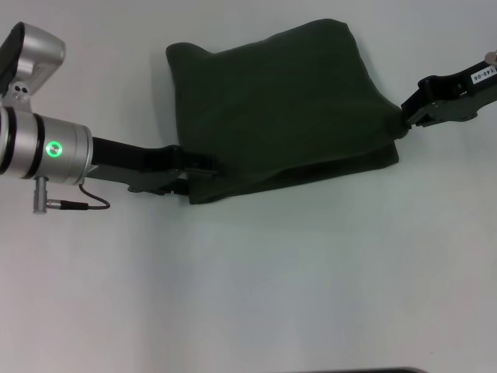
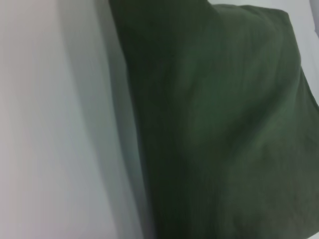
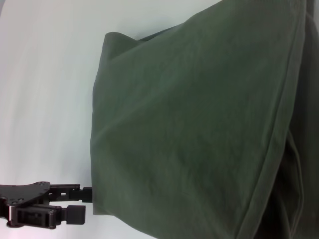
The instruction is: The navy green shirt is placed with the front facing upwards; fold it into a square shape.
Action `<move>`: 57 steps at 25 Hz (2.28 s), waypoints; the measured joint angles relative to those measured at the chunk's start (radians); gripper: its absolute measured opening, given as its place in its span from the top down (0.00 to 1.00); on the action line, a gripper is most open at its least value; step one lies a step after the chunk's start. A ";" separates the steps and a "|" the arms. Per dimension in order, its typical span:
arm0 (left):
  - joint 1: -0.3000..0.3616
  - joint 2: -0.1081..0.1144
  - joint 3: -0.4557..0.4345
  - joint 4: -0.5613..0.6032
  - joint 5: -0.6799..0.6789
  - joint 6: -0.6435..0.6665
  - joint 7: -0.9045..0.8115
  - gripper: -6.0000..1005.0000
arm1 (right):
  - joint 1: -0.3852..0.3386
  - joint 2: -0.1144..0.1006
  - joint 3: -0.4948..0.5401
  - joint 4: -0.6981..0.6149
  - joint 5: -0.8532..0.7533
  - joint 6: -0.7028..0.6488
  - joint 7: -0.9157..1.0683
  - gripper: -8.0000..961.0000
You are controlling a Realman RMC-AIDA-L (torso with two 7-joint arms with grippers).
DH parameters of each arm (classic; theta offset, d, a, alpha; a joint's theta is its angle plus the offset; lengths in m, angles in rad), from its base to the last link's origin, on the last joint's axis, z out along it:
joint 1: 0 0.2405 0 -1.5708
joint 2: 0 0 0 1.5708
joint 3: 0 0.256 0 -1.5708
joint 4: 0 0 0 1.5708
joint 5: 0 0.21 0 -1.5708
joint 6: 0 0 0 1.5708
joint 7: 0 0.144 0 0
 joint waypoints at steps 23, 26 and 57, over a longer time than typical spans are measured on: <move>-0.049 -0.001 0.096 0.044 0.018 -0.056 -0.005 0.37 | 0.009 0.002 0.000 0.008 0.010 -0.005 -0.005 0.98; -0.050 -0.001 0.098 0.043 0.022 -0.057 -0.008 0.45 | 0.008 0.002 0.000 0.009 0.010 -0.009 -0.005 0.98; -0.050 0.020 0.093 0.029 0.043 0.016 0.000 0.98 | 0.004 -0.015 -0.009 0.051 -0.087 0.016 0.001 0.96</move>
